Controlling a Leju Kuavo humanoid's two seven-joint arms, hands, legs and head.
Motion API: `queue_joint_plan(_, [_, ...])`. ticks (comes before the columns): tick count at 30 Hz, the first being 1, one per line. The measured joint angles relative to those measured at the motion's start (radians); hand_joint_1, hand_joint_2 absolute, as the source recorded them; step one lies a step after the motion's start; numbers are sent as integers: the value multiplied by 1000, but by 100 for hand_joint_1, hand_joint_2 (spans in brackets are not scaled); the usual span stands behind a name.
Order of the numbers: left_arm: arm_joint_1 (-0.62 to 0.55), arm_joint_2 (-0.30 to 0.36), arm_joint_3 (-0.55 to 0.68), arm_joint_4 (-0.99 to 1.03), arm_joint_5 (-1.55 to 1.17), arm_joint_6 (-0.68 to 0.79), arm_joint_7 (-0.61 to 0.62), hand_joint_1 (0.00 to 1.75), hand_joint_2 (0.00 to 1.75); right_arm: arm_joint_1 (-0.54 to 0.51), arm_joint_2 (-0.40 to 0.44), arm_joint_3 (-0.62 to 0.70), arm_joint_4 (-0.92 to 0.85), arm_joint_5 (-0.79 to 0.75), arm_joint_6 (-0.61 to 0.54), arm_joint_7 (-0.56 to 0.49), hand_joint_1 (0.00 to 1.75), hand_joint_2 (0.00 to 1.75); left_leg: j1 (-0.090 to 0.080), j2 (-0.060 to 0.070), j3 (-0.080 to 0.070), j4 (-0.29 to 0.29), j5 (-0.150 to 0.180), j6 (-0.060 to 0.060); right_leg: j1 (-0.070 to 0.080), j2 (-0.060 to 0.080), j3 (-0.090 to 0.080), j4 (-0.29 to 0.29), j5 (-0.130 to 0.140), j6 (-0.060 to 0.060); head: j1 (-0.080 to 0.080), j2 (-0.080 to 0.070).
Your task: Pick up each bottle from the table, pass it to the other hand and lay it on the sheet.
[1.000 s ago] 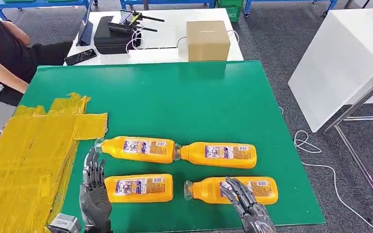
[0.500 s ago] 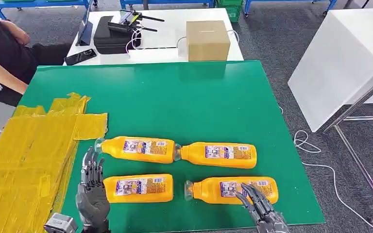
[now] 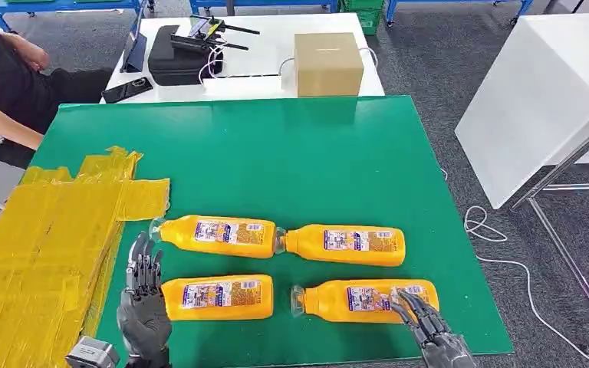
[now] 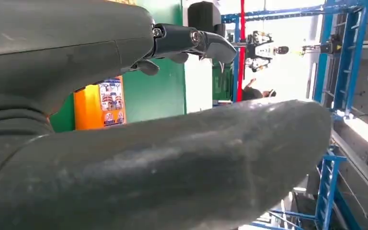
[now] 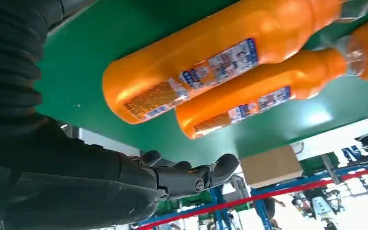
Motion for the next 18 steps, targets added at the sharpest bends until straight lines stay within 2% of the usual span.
queue_joint_plan(9, [6,0,9,0,0,-14,0,0,0,15,-6,-66,15,29,18,48,0,175,0,0,0,0,0,0,0,0,0,0,0,0,0,0])
queue_joint_plan(18, [7,0,12,0,2,-34,0,0,0,-6,-4,-175,97,-44,101,-24,0,175,0,0,0,0,0,0,0,0,0,0,0,0,0,0])
